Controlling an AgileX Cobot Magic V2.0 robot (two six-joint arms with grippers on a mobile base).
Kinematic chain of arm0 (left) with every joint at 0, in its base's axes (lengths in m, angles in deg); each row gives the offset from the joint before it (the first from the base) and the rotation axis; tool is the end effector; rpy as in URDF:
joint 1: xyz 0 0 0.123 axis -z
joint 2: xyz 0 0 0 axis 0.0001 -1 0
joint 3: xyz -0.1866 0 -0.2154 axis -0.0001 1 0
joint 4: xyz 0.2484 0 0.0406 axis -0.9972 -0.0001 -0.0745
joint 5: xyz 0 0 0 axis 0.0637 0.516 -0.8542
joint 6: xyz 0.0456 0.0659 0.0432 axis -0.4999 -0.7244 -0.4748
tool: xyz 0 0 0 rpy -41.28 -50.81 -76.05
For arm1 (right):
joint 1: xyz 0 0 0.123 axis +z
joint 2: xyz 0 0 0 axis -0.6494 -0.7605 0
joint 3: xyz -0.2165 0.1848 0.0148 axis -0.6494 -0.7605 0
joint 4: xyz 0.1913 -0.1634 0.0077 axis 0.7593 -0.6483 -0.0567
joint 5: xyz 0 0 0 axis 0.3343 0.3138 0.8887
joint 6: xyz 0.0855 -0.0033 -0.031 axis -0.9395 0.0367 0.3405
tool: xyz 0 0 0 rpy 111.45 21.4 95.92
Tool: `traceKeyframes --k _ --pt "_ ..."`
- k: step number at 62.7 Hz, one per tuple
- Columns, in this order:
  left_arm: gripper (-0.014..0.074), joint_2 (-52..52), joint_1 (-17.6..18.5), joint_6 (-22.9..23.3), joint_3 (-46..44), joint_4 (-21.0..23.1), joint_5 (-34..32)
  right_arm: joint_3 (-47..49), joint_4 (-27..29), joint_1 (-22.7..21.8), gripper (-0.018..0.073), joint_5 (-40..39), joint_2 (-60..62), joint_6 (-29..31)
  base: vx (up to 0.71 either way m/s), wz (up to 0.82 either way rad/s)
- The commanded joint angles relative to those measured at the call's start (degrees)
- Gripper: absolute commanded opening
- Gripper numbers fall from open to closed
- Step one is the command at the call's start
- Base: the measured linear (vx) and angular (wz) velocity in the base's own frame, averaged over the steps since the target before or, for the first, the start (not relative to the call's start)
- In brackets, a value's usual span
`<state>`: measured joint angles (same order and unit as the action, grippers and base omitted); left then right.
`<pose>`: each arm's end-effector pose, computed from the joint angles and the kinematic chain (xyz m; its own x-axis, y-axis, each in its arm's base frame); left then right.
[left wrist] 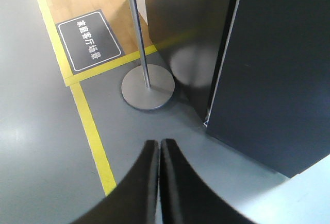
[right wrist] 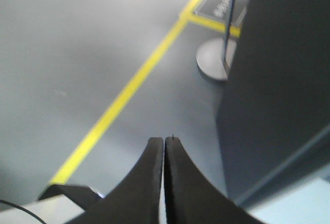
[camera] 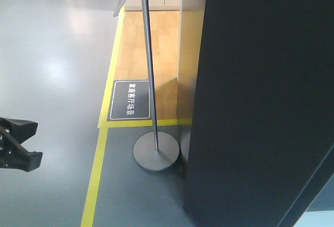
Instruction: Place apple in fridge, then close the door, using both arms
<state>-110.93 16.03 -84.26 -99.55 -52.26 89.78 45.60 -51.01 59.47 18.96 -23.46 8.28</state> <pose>0.1787 -0.0572 0.3078 -0.5874 0.2220 -0.7782 0.3522 0.9359 0.0012 0.0355 0.0292 0.2938 -0.5622 -0.3024 -0.7697 -0.5099 0.8595 0.0348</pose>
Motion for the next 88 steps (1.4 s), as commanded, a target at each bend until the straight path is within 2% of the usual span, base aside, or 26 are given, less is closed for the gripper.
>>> traceKeyframes --k 1,18,48,55,61,70,78,88 --pt "-0.0006 0.8 -0.09 0.38 -1.53 0.36 -3.07 2.98 -2.97 -0.08 -0.0005 -5.11 -6.47 -0.74 0.0 0.0" --pt "-0.0006 0.8 -0.09 0.38 -1.53 0.36 -3.07 9.2 -17.38 -0.08 -0.0006 -10.81 -21.28 -12.57 0.0 0.0" --pt "-0.0006 0.8 -0.09 0.38 -1.53 0.41 -3.07 17.25 -24.52 -0.13 -0.0006 -24.05 -38.92 -16.59 0.0 0.0" --pt "-0.0006 0.8 -0.09 0.38 -1.53 0.41 -3.07 19.39 -31.7 -0.17 -0.0005 -25.09 -41.52 -23.36 0.0 0.0" --pt "-0.0006 0.8 -0.09 0.38 -1.53 0.41 -3.07 21.23 -40.96 -0.17 -0.0005 -25.02 -43.29 -31.26 0.0 0.0" --pt "-0.0006 0.8 -0.09 0.38 -1.53 0.41 -3.07 22.94 -51.26 -0.38 -0.0005 -25.14 -44.68 -39.46 0.0 0.0" --pt "-0.0006 0.8 -0.09 0.38 -1.53 0.41 -3.07 23.98 -53.59 -3.68 -0.0004 -26.85 -45.53 -42.44 0.0 0.0" --pt "-0.0006 0.8 -0.09 0.38 -1.53 0.41 -3.07 25.22 -49.67 -12.48 -0.0003 -31.88 -46.15 -41.02 0.0 0.0"
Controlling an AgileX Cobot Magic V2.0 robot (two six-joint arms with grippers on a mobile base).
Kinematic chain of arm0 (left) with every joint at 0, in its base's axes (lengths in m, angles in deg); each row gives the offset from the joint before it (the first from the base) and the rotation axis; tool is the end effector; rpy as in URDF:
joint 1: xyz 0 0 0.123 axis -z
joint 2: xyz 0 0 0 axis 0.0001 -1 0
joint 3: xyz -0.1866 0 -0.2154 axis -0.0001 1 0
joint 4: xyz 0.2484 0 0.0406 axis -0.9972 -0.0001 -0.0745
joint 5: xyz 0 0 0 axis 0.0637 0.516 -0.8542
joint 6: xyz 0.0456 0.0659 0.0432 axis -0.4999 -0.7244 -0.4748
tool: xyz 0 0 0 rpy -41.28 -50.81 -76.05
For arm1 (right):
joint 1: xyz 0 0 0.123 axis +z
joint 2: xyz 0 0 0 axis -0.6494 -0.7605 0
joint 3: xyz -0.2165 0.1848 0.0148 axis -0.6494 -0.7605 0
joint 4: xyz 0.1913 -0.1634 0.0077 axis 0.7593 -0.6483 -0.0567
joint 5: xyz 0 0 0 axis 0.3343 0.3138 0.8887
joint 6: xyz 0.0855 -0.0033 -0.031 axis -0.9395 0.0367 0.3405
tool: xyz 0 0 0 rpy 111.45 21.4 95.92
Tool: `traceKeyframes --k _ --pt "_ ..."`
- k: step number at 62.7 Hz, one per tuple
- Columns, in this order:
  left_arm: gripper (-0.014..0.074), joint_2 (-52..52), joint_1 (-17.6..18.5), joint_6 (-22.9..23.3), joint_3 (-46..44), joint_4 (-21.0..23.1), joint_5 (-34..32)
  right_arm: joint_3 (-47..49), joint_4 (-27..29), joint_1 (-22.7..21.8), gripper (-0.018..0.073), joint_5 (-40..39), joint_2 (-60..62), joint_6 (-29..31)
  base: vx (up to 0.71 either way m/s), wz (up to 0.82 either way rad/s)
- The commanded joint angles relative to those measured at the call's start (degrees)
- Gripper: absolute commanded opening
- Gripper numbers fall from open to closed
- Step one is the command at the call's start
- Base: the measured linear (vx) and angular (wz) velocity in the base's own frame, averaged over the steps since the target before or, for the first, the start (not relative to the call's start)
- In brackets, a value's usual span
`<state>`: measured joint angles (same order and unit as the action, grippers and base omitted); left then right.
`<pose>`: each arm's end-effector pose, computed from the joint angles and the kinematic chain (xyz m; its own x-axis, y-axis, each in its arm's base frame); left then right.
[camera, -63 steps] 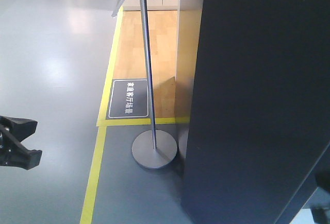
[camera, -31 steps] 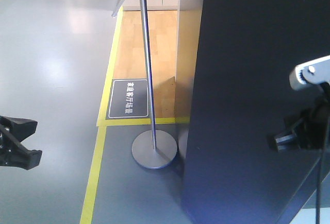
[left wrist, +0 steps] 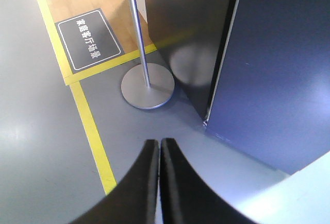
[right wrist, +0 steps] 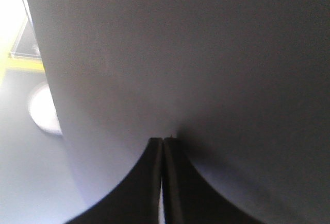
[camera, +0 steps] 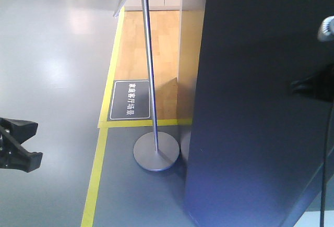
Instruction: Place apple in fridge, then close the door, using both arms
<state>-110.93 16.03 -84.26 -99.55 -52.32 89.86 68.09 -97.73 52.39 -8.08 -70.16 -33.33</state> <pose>0.1787 -0.0571 0.3077 -0.5882 0.2233 -0.7773 0.3524 0.9358 0.0021 0.2421 0.0221 0.3470 -0.5360 -0.1262 -0.8347 0.0499 0.9823 -0.1806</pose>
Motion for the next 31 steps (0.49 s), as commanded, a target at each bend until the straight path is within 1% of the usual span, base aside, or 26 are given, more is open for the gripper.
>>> traceKeyframes --k 1,9,16,23,31 --pt "-0.0006 0.8 -0.09 0.38 -1.53 0.46 -3.15 2.79 -2.47 -6.18 -0.0003 -5.39 0.44 0.95 0.0 0.0" --pt "-0.0006 0.8 -0.09 0.38 -1.53 0.46 -3.15 3.48 1.83 -12.38 -0.0003 -9.37 -0.26 2.43 0.0 0.0" --pt "-0.0006 0.8 -0.09 0.38 -1.53 0.46 -3.15 3.58 4.02 -16.29 -0.0003 -14.72 -1.48 3.85 0.0 0.0" --pt "-0.0006 0.8 -0.09 0.38 -1.53 0.46 -3.15 3.62 4.53 -19.2 -0.0003 -19.01 -3.32 3.29 0.0 0.0" --pt "-0.0006 0.8 -0.09 0.38 -1.53 0.46 -3.15 5.07 6.17 -21.87 -0.0003 -21.65 -6.81 2.45 0.0 0.0"
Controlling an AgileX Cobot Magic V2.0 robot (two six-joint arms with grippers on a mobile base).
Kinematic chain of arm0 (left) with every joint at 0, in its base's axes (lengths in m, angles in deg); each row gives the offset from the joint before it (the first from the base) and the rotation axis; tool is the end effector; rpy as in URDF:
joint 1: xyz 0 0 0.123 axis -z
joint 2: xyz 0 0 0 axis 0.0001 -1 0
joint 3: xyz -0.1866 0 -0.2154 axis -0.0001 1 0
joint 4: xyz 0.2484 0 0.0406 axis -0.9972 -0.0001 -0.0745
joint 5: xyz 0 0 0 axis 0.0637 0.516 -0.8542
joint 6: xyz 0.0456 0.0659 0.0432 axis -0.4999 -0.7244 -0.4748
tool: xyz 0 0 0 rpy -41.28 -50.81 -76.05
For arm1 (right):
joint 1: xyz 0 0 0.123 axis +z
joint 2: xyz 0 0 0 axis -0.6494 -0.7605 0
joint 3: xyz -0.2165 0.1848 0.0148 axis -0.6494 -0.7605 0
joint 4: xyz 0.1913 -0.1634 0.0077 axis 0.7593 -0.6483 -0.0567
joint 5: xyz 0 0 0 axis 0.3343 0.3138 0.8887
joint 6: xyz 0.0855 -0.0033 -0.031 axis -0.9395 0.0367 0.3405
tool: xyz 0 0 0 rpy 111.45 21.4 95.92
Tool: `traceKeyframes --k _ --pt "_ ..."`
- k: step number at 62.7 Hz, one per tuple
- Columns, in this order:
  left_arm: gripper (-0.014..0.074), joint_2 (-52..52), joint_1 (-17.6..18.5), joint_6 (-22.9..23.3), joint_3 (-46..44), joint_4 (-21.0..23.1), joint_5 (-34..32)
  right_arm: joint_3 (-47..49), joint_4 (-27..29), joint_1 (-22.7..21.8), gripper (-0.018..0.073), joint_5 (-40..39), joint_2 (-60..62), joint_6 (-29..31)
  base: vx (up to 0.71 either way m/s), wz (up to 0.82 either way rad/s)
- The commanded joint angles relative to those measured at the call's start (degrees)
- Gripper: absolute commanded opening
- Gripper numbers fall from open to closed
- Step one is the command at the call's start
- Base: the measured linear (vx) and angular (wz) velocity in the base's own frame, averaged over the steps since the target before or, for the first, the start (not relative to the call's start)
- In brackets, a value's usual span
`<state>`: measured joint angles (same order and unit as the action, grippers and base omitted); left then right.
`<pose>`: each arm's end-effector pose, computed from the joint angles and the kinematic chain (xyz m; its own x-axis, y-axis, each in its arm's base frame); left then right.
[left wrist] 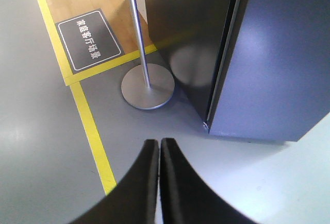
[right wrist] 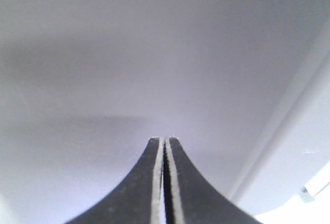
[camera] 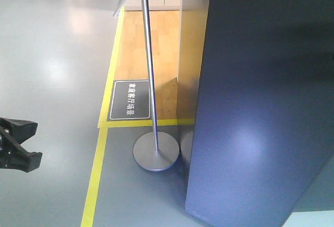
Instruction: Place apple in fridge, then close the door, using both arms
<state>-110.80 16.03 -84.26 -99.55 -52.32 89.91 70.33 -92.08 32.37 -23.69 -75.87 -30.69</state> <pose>0.1782 -0.0570 0.3080 -0.5871 0.2230 -0.7782 0.3525 0.9358 0.0022 0.2737 -0.0524 0.3495 -0.4061 0.0375 -0.9131 0.2618 0.9621 -0.0770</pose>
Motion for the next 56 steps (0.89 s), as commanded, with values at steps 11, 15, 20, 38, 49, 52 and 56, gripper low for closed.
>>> traceKeyframes --k 11,15,20,38,49,52,56 --pt "-0.0006 0.67 -0.09 0.38 -1.53 0.46 -3.2 6.8 1.42 -3.22 -0.0003 -7.76 -6.54 0.1 0.0 0.0" --pt "-0.0006 0.67 -0.09 0.38 -1.53 0.46 -3.2 8.66 1.42 -3.22 -0.0003 -8.14 -8.58 0.15 0.0 0.0" --pt "-0.0006 0.67 -0.09 0.38 -1.53 0.46 -3.2 11.01 1.3 -3.22 -0.0003 -8.9 -11.17 0.93 0.0 0.0" --pt "-0.0006 0.67 -0.09 0.38 -1.53 0.46 -3.2 20.2 1.23 -3.22 -0.0003 -12.45 -20.32 1.15 0.0 0.0" --pt "-0.0006 0.67 -0.09 0.38 -1.53 0.45 -3.23 26.49 1.03 -3.22 -0.0003 -12.47 -25.84 1.35 0.0 0.0" --pt "-0.0006 0.67 -0.09 0.38 -1.53 0.45 -3.23 28.24 1.03 -3.22 -0.0003 -12.65 -27.38 1.35 0.0 0.0" --pt "-0.0006 0.67 -0.09 0.38 -1.53 0.45 -3.23 30.01 1.03 -3.22 -0.0003 -12.81 -28.94 1.35 0.0 0.0"
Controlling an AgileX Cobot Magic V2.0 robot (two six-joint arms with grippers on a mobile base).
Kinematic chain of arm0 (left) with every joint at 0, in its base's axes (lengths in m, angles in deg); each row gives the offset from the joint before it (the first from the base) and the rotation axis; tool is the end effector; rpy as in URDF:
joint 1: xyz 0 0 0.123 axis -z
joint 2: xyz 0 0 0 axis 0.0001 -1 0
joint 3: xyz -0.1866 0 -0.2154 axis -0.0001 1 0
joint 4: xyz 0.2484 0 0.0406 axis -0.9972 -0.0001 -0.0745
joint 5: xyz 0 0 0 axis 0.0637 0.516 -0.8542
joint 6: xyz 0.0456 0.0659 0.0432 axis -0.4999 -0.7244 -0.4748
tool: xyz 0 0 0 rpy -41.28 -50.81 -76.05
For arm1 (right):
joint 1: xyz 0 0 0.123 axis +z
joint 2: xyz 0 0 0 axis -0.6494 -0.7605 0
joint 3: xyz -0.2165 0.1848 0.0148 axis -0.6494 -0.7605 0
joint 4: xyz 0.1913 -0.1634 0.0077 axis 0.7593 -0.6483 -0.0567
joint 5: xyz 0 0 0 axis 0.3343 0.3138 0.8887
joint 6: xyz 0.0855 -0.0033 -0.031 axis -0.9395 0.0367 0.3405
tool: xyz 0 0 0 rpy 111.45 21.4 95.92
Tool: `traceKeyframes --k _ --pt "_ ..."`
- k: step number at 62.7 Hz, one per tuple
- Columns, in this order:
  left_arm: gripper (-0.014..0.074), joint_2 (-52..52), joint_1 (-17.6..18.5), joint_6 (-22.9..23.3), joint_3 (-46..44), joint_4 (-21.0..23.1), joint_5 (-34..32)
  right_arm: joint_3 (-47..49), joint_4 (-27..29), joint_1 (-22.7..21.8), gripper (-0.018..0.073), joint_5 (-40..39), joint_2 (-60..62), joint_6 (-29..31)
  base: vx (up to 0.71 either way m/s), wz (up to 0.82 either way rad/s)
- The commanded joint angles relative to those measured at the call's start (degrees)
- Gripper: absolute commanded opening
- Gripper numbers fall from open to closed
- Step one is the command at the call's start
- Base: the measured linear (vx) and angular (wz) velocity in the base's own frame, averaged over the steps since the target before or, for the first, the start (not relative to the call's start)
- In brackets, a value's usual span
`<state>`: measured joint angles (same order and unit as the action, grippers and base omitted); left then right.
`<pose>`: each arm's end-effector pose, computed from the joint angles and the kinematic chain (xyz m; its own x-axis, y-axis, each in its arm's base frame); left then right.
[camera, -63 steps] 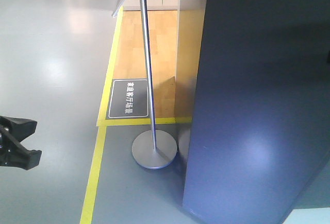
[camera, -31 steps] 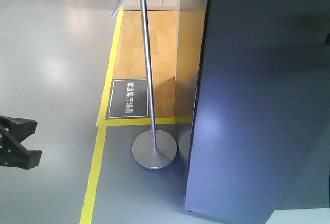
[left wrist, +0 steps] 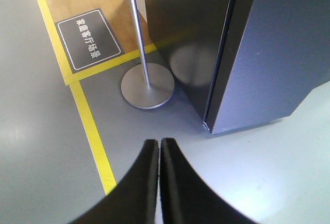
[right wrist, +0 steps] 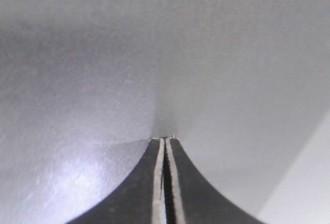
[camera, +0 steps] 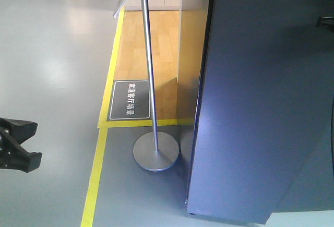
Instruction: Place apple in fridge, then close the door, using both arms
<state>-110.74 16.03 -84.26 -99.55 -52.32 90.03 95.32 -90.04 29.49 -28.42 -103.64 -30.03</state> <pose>0.1779 -0.0569 0.3081 -0.5878 0.2233 -0.7775 0.3527 0.9357 0.0021 0.4058 -0.0881 0.3324 -0.3799 0.0678 -0.9226 0.2766 0.9600 -0.0434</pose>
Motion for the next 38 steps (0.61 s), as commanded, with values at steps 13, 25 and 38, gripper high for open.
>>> traceKeyframes --k 13,25,38 --pt "-0.0006 0.61 -0.09 0.38 -1.53 0.45 -3.35 11.27 -0.76 -0.34 -0.0003 -9.71 -6.5 0.49 0.0 0.0" --pt "-0.0006 0.61 -0.09 0.38 -1.53 0.45 -3.34 12.21 0.76 -0.28 -0.0003 -7.49 -6.7 0.41 0.0 0.0" --pt "-0.0006 0.61 -0.09 0.38 -1.53 0.45 -3.34 12.15 1.78 0.0 -0.0003 3.95 -4.2 1.64 0.0 0.0"
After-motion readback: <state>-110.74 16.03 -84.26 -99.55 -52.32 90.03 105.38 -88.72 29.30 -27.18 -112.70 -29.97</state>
